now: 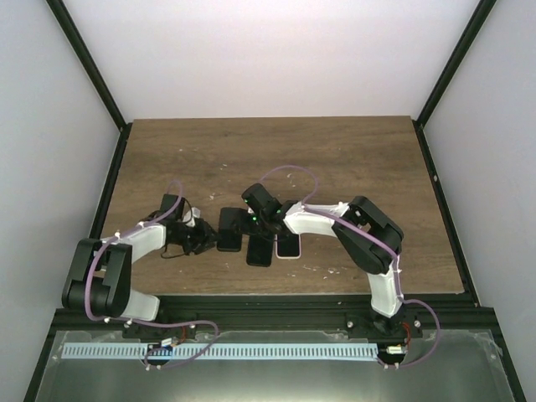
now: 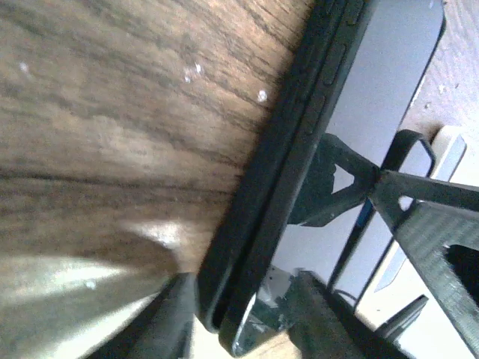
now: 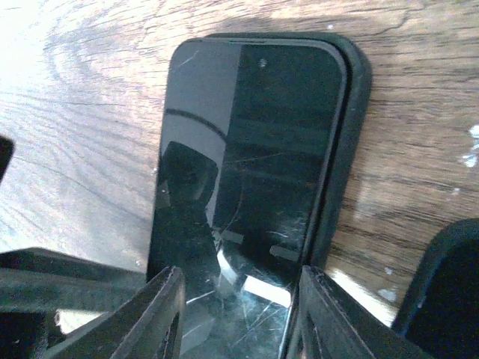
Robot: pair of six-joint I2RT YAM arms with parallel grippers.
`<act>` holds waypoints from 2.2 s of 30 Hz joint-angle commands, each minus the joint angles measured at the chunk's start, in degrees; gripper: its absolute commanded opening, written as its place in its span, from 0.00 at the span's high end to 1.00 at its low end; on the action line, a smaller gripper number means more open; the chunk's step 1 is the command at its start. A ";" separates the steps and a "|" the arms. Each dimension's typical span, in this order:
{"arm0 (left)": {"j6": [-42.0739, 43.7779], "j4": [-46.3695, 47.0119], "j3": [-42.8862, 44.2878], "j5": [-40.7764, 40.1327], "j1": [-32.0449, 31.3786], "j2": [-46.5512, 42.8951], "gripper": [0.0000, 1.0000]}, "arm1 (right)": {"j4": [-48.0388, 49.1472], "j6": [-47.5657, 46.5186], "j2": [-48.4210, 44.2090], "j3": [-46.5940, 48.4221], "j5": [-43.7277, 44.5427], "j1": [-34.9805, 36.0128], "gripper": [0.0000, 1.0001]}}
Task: Put the phone into the phone case
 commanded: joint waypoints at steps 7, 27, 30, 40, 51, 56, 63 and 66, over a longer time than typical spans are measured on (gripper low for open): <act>2.03 -3.50 4.54 -0.78 2.61 -1.96 0.52 | -3.15 -0.24 1.22 2.28 3.41 -0.45 0.53; 6.92 0.03 4.36 -1.06 3.73 6.92 0.81 | 16.59 2.79 4.05 -2.30 -8.69 -1.16 0.46; 7.06 -0.16 4.05 -0.75 4.31 7.58 0.82 | 22.58 3.51 2.72 -4.04 -11.97 -1.69 0.45; 6.68 -0.41 3.89 0.90 4.96 5.78 0.76 | 33.26 5.99 4.05 -5.77 -19.89 -1.78 0.49; 5.79 3.12 3.01 6.29 4.97 5.87 0.81 | 23.66 5.58 5.40 -4.56 -16.57 -2.18 0.74; 4.28 4.94 2.01 8.67 4.97 5.82 0.82 | 22.72 5.32 4.65 -5.11 -16.02 -2.46 0.84; 4.74 0.21 5.11 10.89 5.23 -0.87 0.65 | 25.49 4.84 0.83 -8.19 -17.62 -3.68 0.94; 5.09 -3.05 7.50 11.69 6.04 -5.80 0.54 | 26.03 3.95 -2.66 -9.84 -19.37 -4.52 0.97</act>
